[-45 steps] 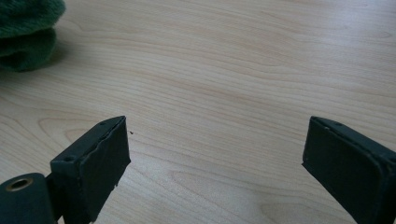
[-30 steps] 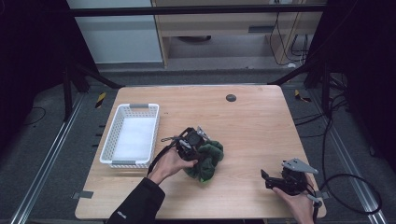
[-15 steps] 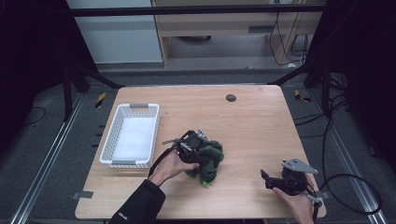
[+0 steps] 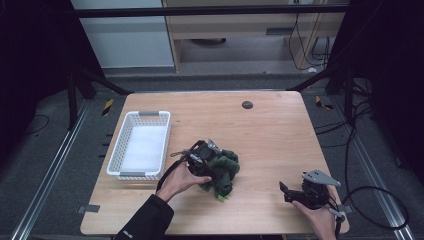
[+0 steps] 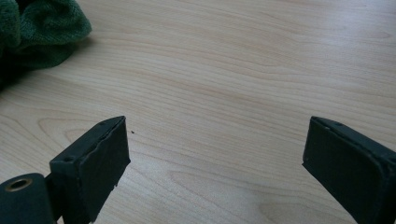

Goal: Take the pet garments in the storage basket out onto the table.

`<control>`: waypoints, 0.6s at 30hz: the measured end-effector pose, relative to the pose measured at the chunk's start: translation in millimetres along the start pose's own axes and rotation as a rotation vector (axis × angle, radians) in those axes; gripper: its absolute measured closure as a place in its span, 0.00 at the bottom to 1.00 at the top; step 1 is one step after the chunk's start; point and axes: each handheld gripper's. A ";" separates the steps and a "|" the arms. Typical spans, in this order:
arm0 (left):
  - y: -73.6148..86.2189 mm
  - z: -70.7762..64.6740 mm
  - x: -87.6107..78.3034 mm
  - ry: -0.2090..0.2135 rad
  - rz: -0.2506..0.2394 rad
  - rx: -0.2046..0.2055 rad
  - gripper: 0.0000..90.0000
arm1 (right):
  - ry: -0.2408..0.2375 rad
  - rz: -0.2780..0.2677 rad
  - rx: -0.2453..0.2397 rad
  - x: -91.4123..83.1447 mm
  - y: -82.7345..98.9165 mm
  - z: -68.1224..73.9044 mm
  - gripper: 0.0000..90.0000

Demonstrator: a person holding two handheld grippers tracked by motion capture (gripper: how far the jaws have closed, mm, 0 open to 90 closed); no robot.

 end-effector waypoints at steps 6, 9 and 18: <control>1.3 -2.0 -14.7 0.002 -0.064 -0.015 0.20 | 0.002 -0.002 -0.001 -0.3 0.0 -0.2 0.08; 2.3 -2.2 -23.1 -0.006 -0.098 -0.022 0.19 | 0.000 0.000 0.001 -0.2 0.0 0.2 0.08; 10.0 -4.0 -45.0 -0.032 -0.183 -0.047 0.18 | 0.005 -0.003 0.003 -0.5 -0.1 -0.3 0.08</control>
Point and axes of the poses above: each handheld gripper's, and its own axes: x roughly forward along the jaws, y roughly out of its underside, z roughly to its left, and after that the axes turned 4 degrees about -x, right-handed
